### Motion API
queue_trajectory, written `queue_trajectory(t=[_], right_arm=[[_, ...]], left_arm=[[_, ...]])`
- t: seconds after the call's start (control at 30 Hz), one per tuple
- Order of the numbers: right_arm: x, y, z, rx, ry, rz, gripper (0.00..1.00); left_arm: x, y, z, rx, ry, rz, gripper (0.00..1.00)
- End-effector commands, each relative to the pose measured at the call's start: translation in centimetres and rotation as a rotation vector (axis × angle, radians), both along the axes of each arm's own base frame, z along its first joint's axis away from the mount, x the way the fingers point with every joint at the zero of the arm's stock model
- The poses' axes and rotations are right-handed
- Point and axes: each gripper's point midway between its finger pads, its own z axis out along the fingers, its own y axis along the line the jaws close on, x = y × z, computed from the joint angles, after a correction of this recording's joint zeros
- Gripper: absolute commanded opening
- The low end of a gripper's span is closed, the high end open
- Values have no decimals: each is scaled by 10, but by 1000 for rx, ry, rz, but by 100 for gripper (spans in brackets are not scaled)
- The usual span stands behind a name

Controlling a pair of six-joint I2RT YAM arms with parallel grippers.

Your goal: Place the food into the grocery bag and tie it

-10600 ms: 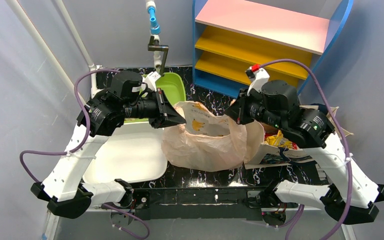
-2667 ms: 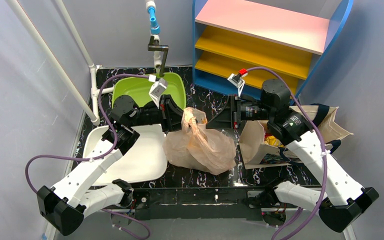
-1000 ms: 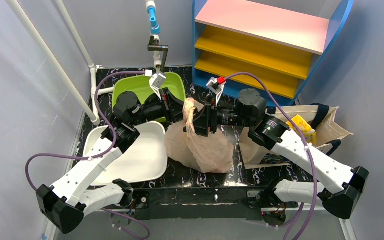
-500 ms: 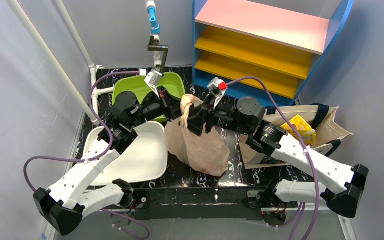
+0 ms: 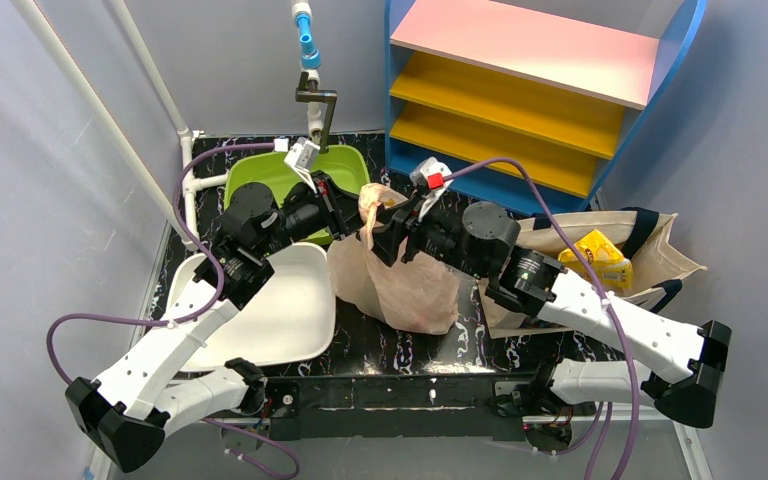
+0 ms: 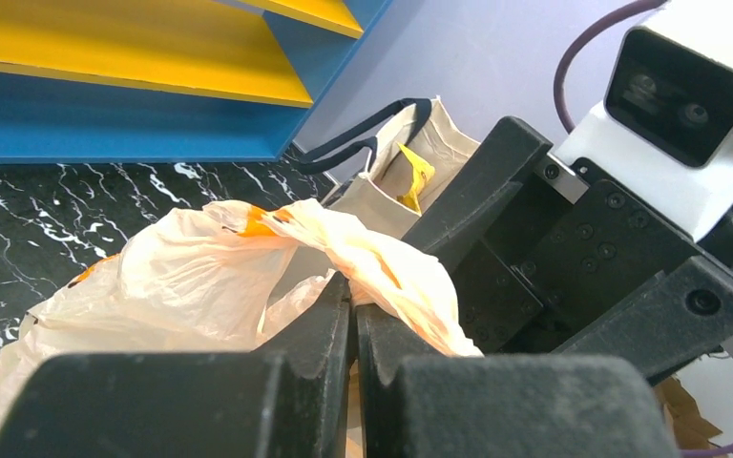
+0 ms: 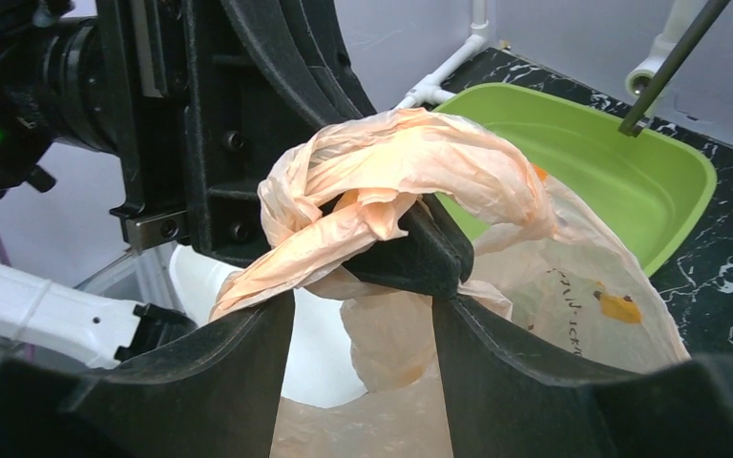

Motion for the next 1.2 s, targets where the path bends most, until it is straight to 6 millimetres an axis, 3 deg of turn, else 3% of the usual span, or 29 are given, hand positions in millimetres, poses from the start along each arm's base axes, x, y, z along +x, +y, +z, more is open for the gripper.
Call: queue_trajectory(t=[0.0,0.13,0.27,0.47,0.6,0.87,1.17], right_arm=[[24,-1,41,69,-120,-120,63],[36,-3,49,81,-148,-187,61],[46,-3,55,93,-165,-237,53],[43,3,56,89,-165,-210,21],[34,-6,54,93,-138,-198,2],[16,-32,43,96,-37,-195,1],[17,-50,33,113,15,-256,1]], left_arm=[[-9,3,25,-33,-54,-11,0],[-9,3,25,-30,-46,-10,0],[-10,4,24,-29,-42,-5,0],[-10,8,19,-12,-40,15,0],[-6,12,13,18,-34,40,0],[2,14,-10,122,-5,67,0],[1,15,-19,145,4,62,0]])
